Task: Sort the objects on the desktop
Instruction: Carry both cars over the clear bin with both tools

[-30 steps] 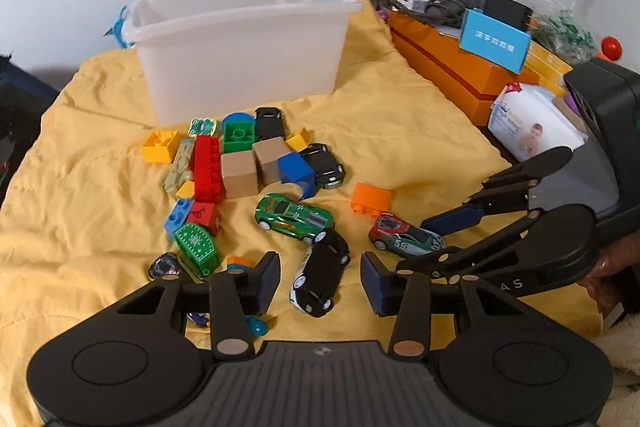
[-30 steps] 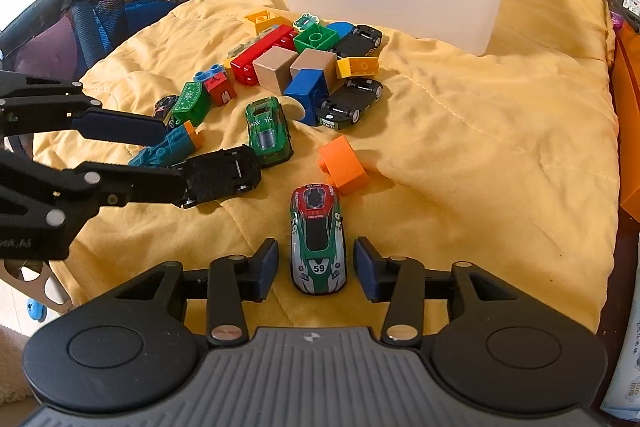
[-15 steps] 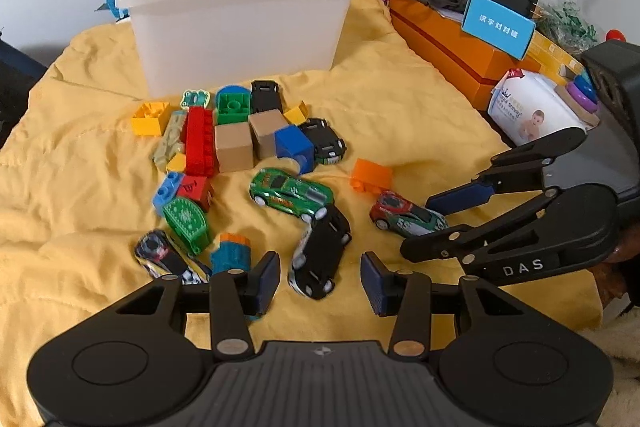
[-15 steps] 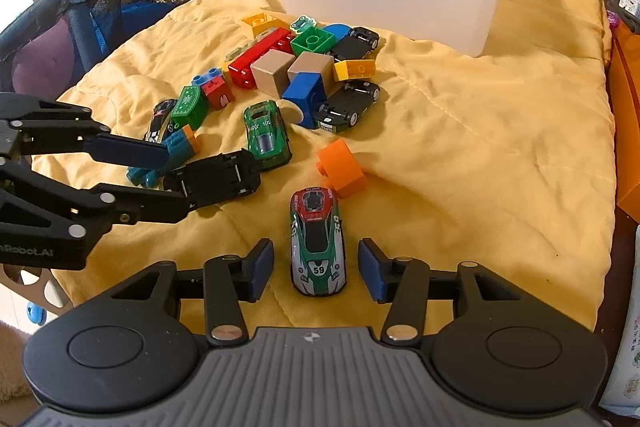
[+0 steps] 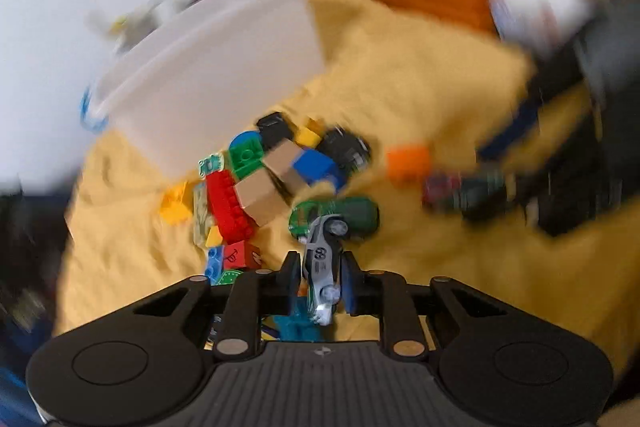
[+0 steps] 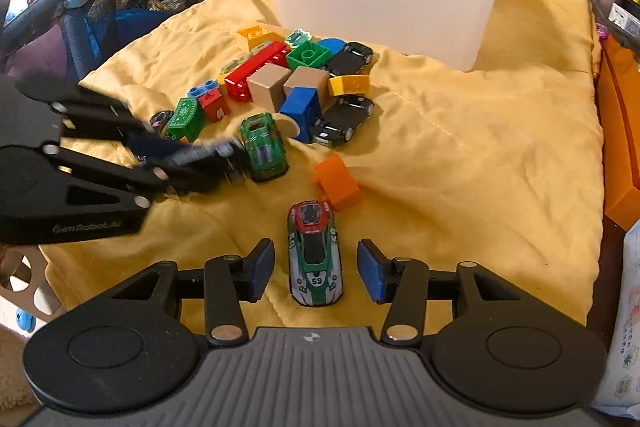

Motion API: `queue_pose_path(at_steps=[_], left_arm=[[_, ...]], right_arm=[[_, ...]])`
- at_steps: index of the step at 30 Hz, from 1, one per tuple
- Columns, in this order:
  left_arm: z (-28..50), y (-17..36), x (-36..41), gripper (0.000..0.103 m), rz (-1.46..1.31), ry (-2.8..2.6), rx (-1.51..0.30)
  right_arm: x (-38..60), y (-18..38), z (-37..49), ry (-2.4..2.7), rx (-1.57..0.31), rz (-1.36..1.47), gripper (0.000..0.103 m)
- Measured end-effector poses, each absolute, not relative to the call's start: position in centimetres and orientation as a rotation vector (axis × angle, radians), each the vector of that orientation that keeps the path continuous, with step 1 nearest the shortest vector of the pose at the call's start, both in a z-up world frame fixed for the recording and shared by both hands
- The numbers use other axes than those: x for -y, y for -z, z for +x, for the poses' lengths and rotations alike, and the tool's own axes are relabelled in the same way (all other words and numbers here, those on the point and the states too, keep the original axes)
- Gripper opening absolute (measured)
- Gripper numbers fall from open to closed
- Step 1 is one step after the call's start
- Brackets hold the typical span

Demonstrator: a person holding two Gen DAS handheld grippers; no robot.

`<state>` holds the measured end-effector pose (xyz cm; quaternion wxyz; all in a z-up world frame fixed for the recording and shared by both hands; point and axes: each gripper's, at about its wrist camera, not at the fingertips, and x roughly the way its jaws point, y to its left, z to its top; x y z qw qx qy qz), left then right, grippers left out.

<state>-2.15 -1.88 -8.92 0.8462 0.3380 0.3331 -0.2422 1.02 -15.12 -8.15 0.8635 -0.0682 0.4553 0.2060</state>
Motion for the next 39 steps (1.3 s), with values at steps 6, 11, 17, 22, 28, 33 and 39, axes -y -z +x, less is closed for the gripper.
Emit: queue_pose_path(at_steps=[6,11,17,22,28,33,39], left_arm=[[-4.3,7.8,1.7,0.043,0.58,0.652,-0.689],[-3.0,7.1,0.0,0.045,0.403,0.574,-0.717],[0.1,9.4,-0.3,0.041,0.291,0.543,-0.871],[0.5,9.4,-0.8,0.033,0.225,0.572,-0.898],[2.1,3.4,-2.1,0.033,0.155,0.571,-0.745],[7.1,-2.4,-2.9,0.033,0.166,0.532,-0.567],[14.6,-5.6,-3.2,0.033,0.147,0.468,-0.498]], right_arm=[[15.4,8.2,1.0,-0.423,-0.958,-0.126,0.05],[15.5,8.2,0.9,-0.429,-0.957,-0.128,0.05],[15.5,8.3,1.1,-0.438,-0.959,-0.125,0.05],[15.2,9.2,1.2,-0.45,-0.983,-0.145,0.045],[14.5,7.0,1.3,-0.473,-0.896,-0.21,0.033],[14.2,2.2,4.1,-0.45,-0.737,-0.243,0.033],[14.3,-3.6,10.9,-0.404,-0.563,-0.201,0.033]])
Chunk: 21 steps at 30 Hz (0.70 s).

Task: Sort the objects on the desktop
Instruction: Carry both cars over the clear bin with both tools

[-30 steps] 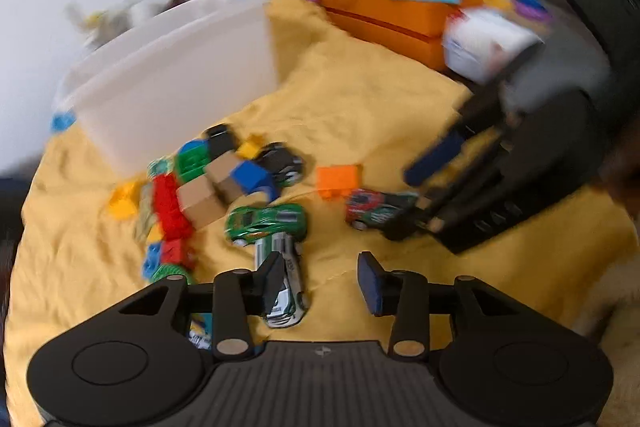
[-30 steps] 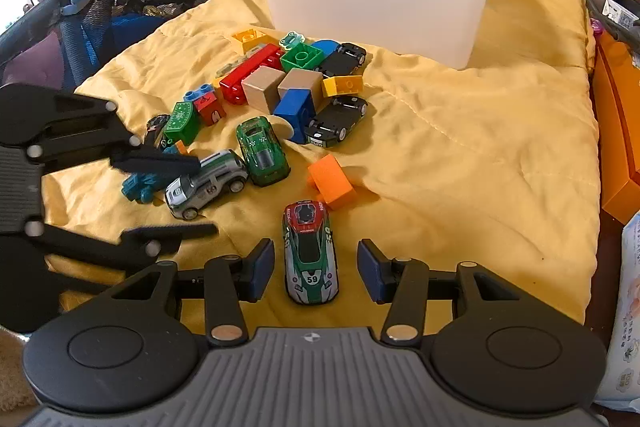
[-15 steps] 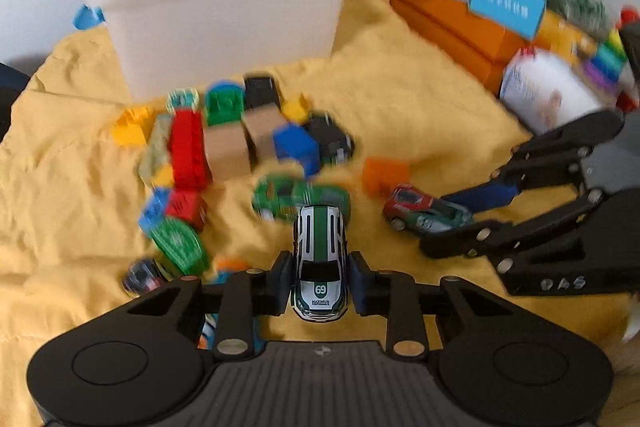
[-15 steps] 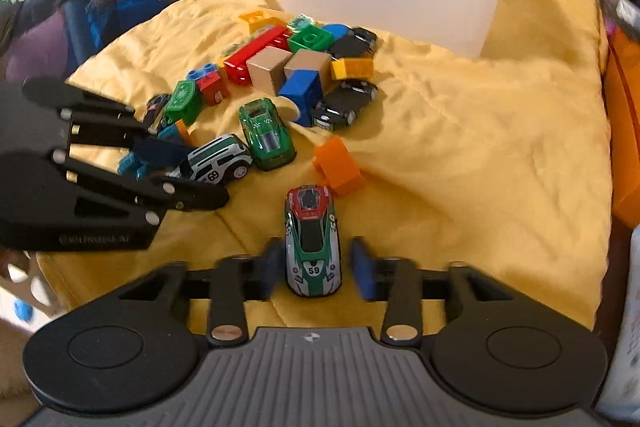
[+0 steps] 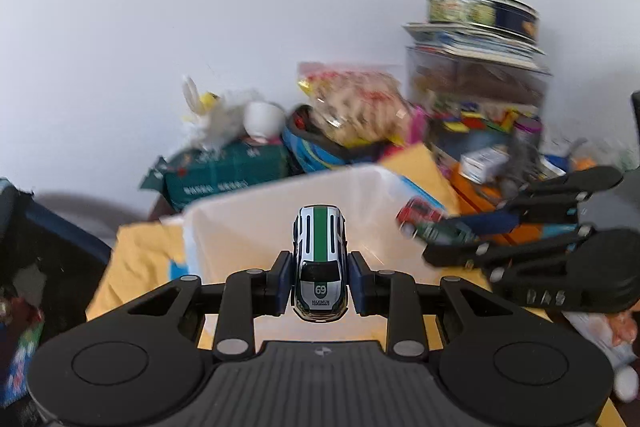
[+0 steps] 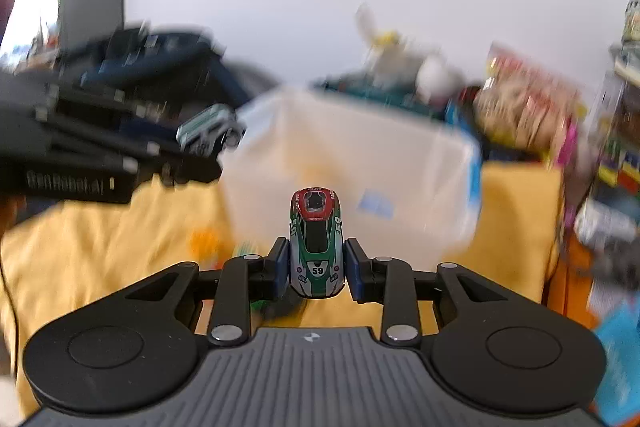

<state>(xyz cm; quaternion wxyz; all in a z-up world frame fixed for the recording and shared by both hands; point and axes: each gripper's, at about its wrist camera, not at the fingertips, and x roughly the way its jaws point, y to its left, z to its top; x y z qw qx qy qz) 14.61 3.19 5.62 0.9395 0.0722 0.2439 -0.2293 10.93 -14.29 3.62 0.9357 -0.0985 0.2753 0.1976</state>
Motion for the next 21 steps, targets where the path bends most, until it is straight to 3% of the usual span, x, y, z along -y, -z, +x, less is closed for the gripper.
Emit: queue_pose_path(at_steps=[4,9,11,13,17,21], left_arm=[[19.6,-4.0,-2.6,0.033,0.138,0.436,-0.561],[22.3,-0.6,-2.5,0.033,0.094,0.403,-0.687],[21.7,-0.8,-2.6,0.042,0.056,0.411,-0.673],[20.4,-1.7,-2.9,0.059,0.036,0.43,-0.629],[15.8,-3.9,-3.5,0.061,0.002,0.467,-0.547],[10.5,-2.2,-4.5,0.066,0.054,0.484,-0.581]], right_arm=[[14.2,-5.7,16.0,-0.349,-0.525,-0.182,0.033],[13.9,-3.8,20.8,-0.292,-0.616,-0.133,0.033],[13.9,-2.4,21.6,-0.269,-0.669,-0.133,0.035],[14.0,-1.6,21.7,-0.265,-0.703,-0.132,0.035],[13.9,-2.7,19.2,-0.277,-0.636,-0.142,0.037],[13.7,-3.9,15.7,-0.358,-0.591,-0.146,0.04]])
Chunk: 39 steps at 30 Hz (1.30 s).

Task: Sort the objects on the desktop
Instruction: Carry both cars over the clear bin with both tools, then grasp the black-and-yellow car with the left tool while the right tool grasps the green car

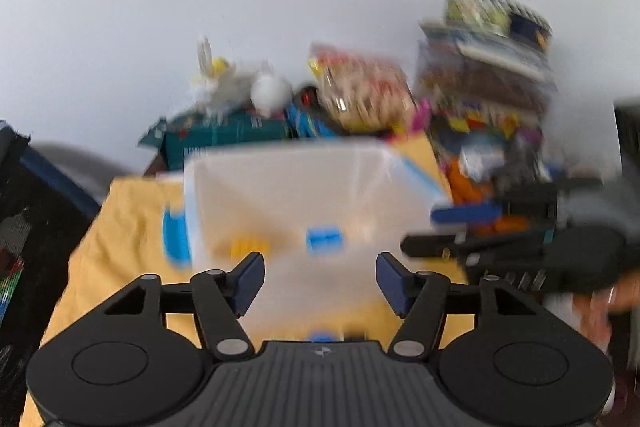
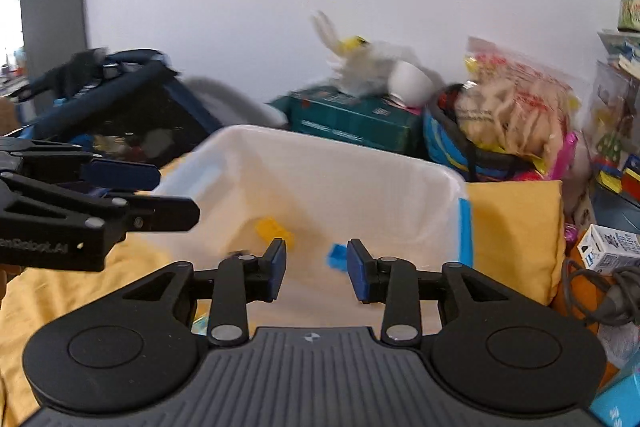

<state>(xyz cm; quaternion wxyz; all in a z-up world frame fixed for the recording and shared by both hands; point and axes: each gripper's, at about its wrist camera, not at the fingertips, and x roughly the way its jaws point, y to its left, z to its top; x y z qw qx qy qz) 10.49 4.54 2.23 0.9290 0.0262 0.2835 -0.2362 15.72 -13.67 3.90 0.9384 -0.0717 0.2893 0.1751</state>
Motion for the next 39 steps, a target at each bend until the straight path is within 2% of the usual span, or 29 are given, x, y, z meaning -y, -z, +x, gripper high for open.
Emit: queue_pose_path(at_steps=[1,3,5,8,11,17,21,23,26,27,33,39], left_arm=[[9.1,-1.0,-4.7,0.066,0.086,0.478,-0.617],[6.9,1.7,-5.1,0.066,0.116,0.463,-0.707],[4.8,4.3,-5.6,0.066,0.11,0.448,-0.798],[2.3,6.9,-6.7,0.066,0.056,0.411,-0.898],[1.4,8.4,-7.8,0.065,-0.019,0.378,-0.963],[2.3,8.8,-8.8,0.065,-0.144,0.295,-0.985],[4.1,9.4,-9.6,0.047,-0.229,0.23,-1.04],[4.8,9.7,-9.7,0.047,-0.257,0.206,-1.052],[5.3,9.9,-9.4,0.047,-0.227,0.196,-1.047],[5.3,9.8,-9.2,0.043,-0.207,0.191,-1.041],[5.3,9.8,-10.2,0.037,-0.153,0.249,-1.04],[5.2,9.3,-10.7,0.039,-0.067,0.346,-1.094]], right_arm=[[13.6,-3.9,14.8,-0.379,-0.585,-0.152,0.043],[13.5,-3.1,12.4,-0.421,-0.593,-0.161,0.055],[13.3,-1.7,10.4,-0.444,-0.635,-0.162,0.055],[13.2,1.2,8.7,-0.495,-0.748,-0.116,0.052],[12.5,3.7,7.2,-0.525,-0.821,-0.133,0.042],[11.0,6.2,6.1,-0.585,-0.894,-0.163,0.04],[9.4,7.8,5.7,-0.596,-0.885,-0.278,0.04],[8.9,8.4,5.6,-0.57,-0.878,-0.309,0.04],[8.9,9.1,6.2,-0.558,-0.894,-0.293,0.039],[8.9,9.1,6.3,-0.56,-0.898,-0.278,0.034],[9.0,8.4,4.4,-0.588,-0.897,-0.308,0.033],[11.5,7.7,2.9,-0.568,-0.92,-0.261,0.033]])
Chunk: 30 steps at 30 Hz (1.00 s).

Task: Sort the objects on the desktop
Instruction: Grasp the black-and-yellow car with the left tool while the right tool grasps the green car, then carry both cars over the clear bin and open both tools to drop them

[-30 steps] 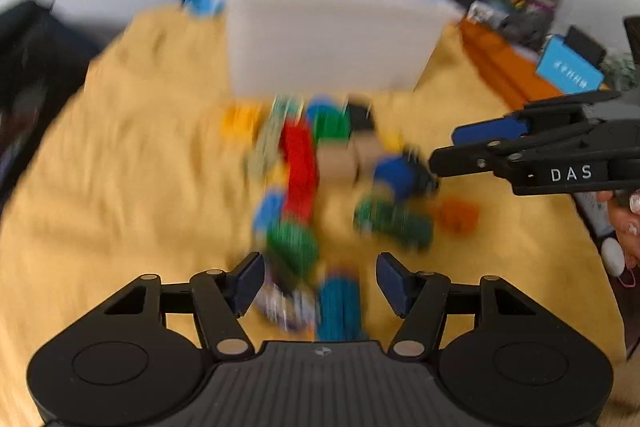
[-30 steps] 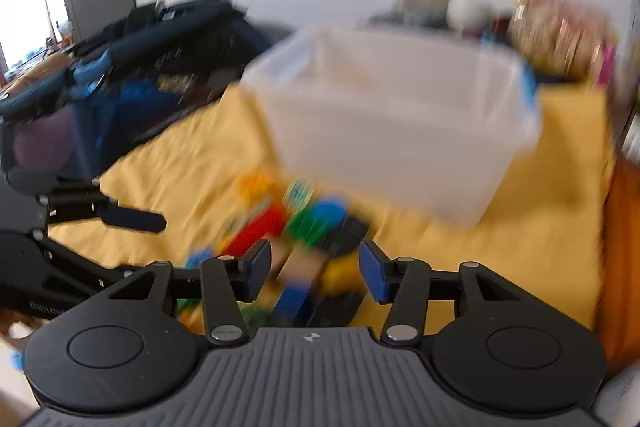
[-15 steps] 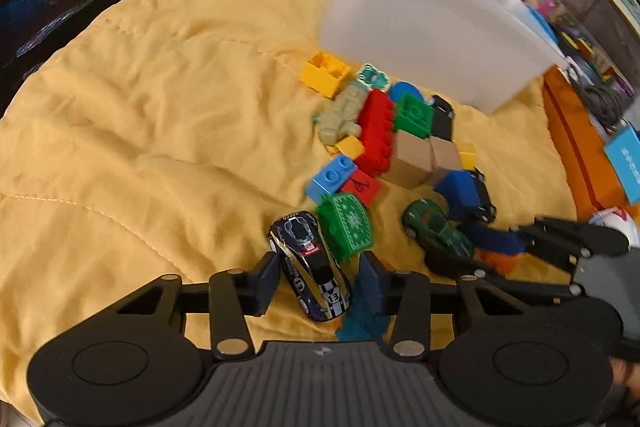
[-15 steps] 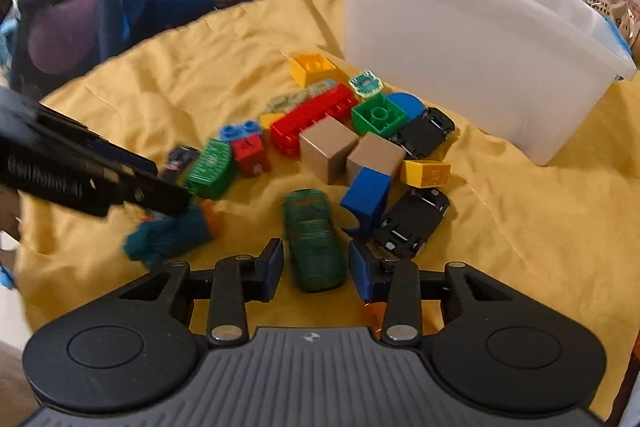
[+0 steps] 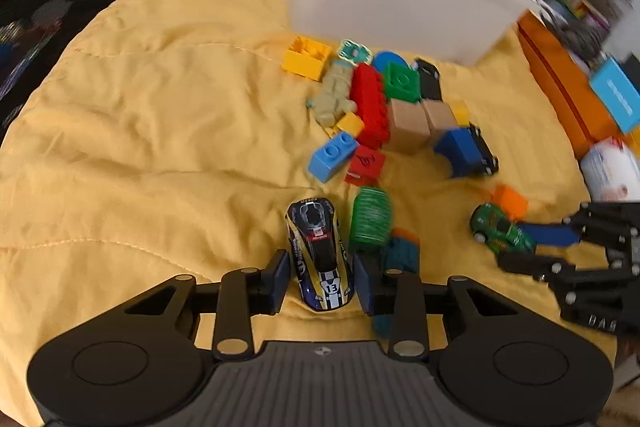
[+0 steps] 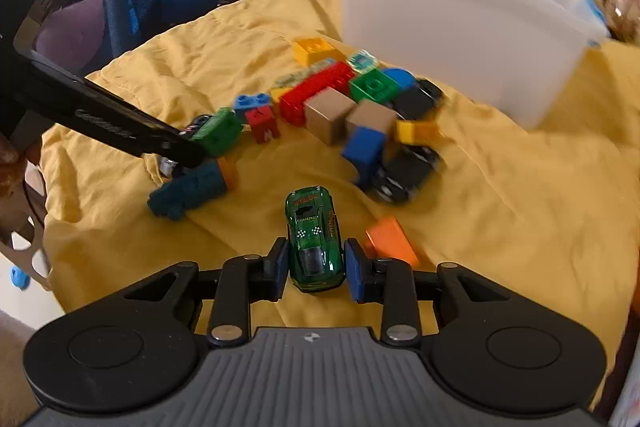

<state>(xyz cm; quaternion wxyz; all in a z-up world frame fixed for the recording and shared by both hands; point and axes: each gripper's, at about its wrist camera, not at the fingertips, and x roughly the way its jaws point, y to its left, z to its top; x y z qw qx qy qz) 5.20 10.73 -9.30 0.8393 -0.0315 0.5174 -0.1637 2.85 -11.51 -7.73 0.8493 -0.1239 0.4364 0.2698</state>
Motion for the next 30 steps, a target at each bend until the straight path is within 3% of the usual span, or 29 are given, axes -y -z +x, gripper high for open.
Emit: queue_pose_path(at_steps=[4,5,7,14,22,30], left_arm=[[5.2,9.6,-9.8,0.046,-0.054,0.325,-1.067],[5.0,9.6,-9.4,0.046,-0.037,0.312,-1.052],[4.8,9.7,-8.8,0.036,0.007,0.288,-1.032],[3.7,8.2,-10.3,0.034,-0.037,0.284,-0.991],[3.7,2.2,-10.0,0.034,-0.078,0.351,-0.842],[7.6,-3.4,-7.6,0.034,-0.03,0.437,-0.686]], right_arm=[[12.3,8.2,2.6,-0.546,-0.943,-0.237,0.033],[12.3,8.3,2.6,-0.544,-0.946,-0.233,0.033],[12.2,8.6,2.6,-0.538,-0.948,-0.229,0.033],[12.3,9.1,2.3,-0.532,-0.931,-0.231,0.034],[12.6,7.1,2.3,-0.527,-0.892,-0.228,0.033],[13.3,2.0,4.7,-0.462,-0.733,-0.205,0.033]])
